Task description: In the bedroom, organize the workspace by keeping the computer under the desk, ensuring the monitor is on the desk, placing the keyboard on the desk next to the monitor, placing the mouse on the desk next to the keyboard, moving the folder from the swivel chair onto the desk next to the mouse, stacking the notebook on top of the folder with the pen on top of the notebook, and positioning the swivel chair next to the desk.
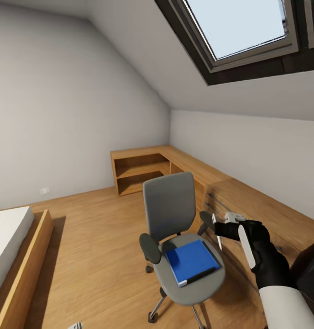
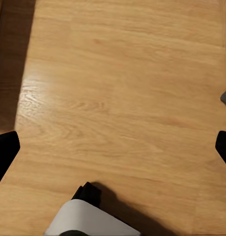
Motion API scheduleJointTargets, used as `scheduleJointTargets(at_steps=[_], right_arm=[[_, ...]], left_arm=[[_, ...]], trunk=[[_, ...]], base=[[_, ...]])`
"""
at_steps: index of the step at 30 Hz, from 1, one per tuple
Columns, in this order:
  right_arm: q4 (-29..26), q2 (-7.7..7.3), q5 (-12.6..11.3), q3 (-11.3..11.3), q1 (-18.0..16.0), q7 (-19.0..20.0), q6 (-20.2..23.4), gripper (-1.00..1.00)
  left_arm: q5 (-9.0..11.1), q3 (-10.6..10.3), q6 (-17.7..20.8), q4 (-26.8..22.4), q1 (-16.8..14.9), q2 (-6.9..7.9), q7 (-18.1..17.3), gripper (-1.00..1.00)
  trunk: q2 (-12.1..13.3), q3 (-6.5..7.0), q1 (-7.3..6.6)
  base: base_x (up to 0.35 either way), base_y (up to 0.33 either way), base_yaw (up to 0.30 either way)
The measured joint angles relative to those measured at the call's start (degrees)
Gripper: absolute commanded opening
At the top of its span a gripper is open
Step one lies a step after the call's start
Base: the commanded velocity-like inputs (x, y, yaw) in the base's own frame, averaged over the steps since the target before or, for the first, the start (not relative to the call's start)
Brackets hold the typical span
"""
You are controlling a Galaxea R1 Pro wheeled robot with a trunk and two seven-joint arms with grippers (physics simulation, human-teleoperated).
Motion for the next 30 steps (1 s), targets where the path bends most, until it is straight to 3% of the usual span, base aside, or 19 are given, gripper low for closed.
scheduleJointTargets(at_steps=[4,7,12,17,26,30], right_arm=[[0.0,0.02,0.03,-1.43,0.02,-0.03,-0.03,-1.0],[0.0,-0.05,0.14,-3.42,0.03,-0.39,-0.13,-1.0],[0.05,-0.29,0.18,-5.64,0.03,-1.21,-0.34,-1.0],[0.33,-0.06,0.15,-5.82,0.03,-4.11,-0.67,-1.0],[0.77,0.03,0.13,-5.84,0.09,-4.56,-1.65,-1.0],[2.83,0.0,0.15,-5.88,0.12,-4.72,-4.04,-1.0]], left_arm=[[-0.07,-0.18,-0.15,0.43,0.0,-0.02,0.02,1.0],[-0.06,-0.17,-3.13,0.94,0.02,-0.09,0.0,1.0],[-0.05,-0.3,-4.26,2.11,0.0,-0.09,-0.01,1.0],[-0.08,-0.33,-4.36,2.22,-0.01,-0.05,0.01,1.0],[-0.06,-0.25,-4.41,2.22,-0.01,0.09,0.05,1.0],[-0.1,-0.17,-4.44,2.22,0.02,0.28,-0.03,1.0]], trunk=[[1.61,0.89,-0.88],[2.81,1.58,-1.54],[4.43,2.56,-2.42],[4.43,2.82,-2.43],[4.43,3.3,-2.43],[4.43,3.52,-2.43]], base=[[0.0,0.0,-0.263],[0.0,0.0,-0.262],[0.0,0.0,-0.262],[0.0,0.0,-0.262],[0.0,0.0,-0.262],[0.0,0.0,-0.262]])
